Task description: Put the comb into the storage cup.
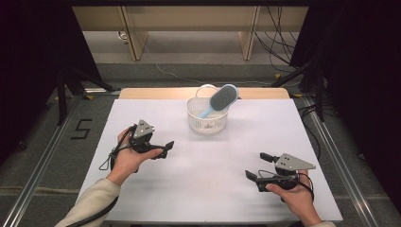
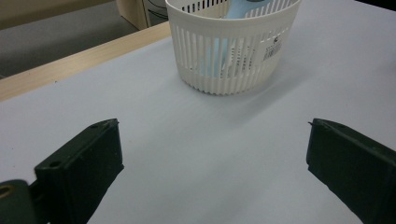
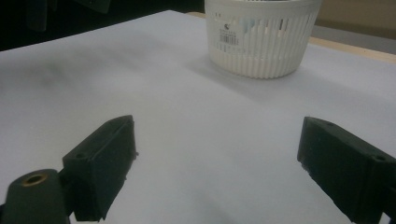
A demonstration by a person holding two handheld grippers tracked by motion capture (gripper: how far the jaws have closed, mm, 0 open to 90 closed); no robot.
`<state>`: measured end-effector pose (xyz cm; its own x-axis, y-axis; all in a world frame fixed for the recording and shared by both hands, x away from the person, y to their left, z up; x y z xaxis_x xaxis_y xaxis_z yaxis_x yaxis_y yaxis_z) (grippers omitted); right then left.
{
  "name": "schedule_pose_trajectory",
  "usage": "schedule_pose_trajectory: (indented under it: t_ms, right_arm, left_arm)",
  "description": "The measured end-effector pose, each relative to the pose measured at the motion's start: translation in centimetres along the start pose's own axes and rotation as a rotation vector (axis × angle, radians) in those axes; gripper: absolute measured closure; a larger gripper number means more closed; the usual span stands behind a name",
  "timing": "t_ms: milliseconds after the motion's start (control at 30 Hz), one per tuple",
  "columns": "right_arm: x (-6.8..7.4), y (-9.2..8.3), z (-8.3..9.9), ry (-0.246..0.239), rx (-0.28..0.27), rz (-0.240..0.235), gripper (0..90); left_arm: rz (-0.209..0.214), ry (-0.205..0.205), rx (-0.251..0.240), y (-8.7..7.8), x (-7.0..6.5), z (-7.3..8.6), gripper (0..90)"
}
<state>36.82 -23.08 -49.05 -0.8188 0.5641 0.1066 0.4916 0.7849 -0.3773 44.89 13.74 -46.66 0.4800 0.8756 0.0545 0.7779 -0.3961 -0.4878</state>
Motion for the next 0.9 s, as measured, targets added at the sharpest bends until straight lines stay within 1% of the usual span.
schedule_pose_trajectory:
  t_ms: [267, 300, 467, 500, 567, 667, 733, 900]
  right_arm:
    - [0.0, 0.0, 0.0, -0.001, -0.001, 0.001, 12.3]
    - [0.0, -0.1, 0.0, -0.001, -0.001, 0.001, 12.4]
    - [0.0, 0.0, 0.0, -0.002, 0.001, 0.001, 12.4]
    - [0.0, 0.0, 0.0, -0.003, 0.0, 0.001, 12.3]
    - [0.0, 0.0, 0.0, -0.001, 0.0, 0.001, 12.3]
    - [0.0, 0.0, 0.0, -0.002, 0.001, 0.0, 12.3]
    - [0.0, 0.0, 0.0, -0.002, 0.0, 0.001, 12.3]
    - [0.0, 0.0, 0.0, -0.005, -0.003, 0.0, 12.3]
  left_arm:
    - [-0.007, -0.008, -0.006, -1.0, 0.3, 0.8, 3.2]
    - [-0.007, -0.003, -0.005, -1.1, 0.4, 0.9, 3.2]
    - [-0.001, -0.02, -0.001, -1.8, 0.5, 1.5, 3.2]
    - [-0.005, -0.015, -0.003, -1.9, 0.6, 1.5, 3.3]
    - [-0.01, -0.017, -0.008, -2.2, 0.7, 1.6, 3.2]
    - [-0.027, -0.003, -0.011, -2.5, 1.0, 1.8, 3.3]
    - [-0.028, -0.007, -0.014, -2.8, 1.0, 2.0, 3.2]
    - [-0.04, 0.006, -0.012, -3.2, 1.2, 2.5, 3.2]
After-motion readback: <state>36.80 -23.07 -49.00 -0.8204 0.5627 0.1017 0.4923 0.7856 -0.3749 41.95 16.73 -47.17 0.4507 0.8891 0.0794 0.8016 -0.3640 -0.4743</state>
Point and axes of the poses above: each handheld gripper's, and its own axes: y roughly forward along the jaws, z roughly out of its underside, x roughly to its left, the point moved 6 cm from there along y, roughly forward along the jaws, and after that the axes turned 9 degrees about -z, right-handed, at the moved point
